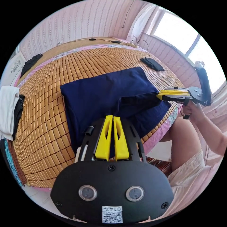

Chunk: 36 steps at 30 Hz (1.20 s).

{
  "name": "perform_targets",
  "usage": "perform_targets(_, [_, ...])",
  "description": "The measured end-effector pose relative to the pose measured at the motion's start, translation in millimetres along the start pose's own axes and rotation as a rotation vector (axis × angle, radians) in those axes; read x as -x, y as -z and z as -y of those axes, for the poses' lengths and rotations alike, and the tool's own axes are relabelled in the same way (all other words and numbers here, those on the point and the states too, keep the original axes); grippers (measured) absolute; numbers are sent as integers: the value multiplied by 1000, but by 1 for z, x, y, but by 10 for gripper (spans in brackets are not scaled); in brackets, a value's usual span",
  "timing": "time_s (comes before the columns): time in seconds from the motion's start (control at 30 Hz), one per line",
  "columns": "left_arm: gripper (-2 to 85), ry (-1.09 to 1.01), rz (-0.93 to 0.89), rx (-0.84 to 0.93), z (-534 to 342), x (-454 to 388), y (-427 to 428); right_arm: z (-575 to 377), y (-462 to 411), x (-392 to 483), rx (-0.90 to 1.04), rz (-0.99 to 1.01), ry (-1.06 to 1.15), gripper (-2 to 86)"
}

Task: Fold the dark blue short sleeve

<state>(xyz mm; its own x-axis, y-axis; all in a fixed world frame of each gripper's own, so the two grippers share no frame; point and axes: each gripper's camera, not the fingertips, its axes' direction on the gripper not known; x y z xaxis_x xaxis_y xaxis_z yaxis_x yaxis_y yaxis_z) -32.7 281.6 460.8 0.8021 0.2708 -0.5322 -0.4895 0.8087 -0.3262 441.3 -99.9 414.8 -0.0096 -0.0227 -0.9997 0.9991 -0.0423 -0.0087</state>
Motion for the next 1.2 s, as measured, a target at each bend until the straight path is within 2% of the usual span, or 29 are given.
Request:
perform_targets(0.13, [-10, -115, -103, 50, -46, -23, 18, -43, -6, 17, 73, 110, 68, -3])
perform_targets(0.3, [-10, -119, -66, 56, -82, -28, 34, -60, -27, 37, 142, 95, 109, -3])
perform_targets(0.43, [-10, -170, -37, 34, -62, -37, 17, -22, -48, 50, 117, 56, 123, -3])
perform_targets(0.53, [-10, -204, -120, 10, -29, -47, -14, 19, -75, 64, 108, 45, 136, -4])
perform_targets(0.6, [-10, -250, -125, 12, -13, -57, -36, 39, -100, 71, 149, 15, 135, -5])
perform_targets(0.73, [-10, -356, -84, 143, -6, -71, -81, 56, -156, 86, 304, -29, 161, -9])
perform_targets(0.8, [-10, -379, -105, 123, -10, -68, -83, 60, -163, 90, 285, -38, 180, -9])
perform_targets(0.93, [-10, -409, -181, 157, -9, -58, -86, 107, -177, 96, 410, 8, 268, -10])
perform_targets(0.97, [-10, -415, -193, 159, -9, -57, -84, 130, -173, 97, 378, -10, 298, -10])
perform_targets(1.13, [-10, -369, -277, -108, -1, -52, -67, 249, -207, 91, 294, -124, 308, -10])
perform_targets(1.2, [-10, -359, -248, -128, -1, -57, -80, 290, -240, 88, 302, -140, 272, -10])
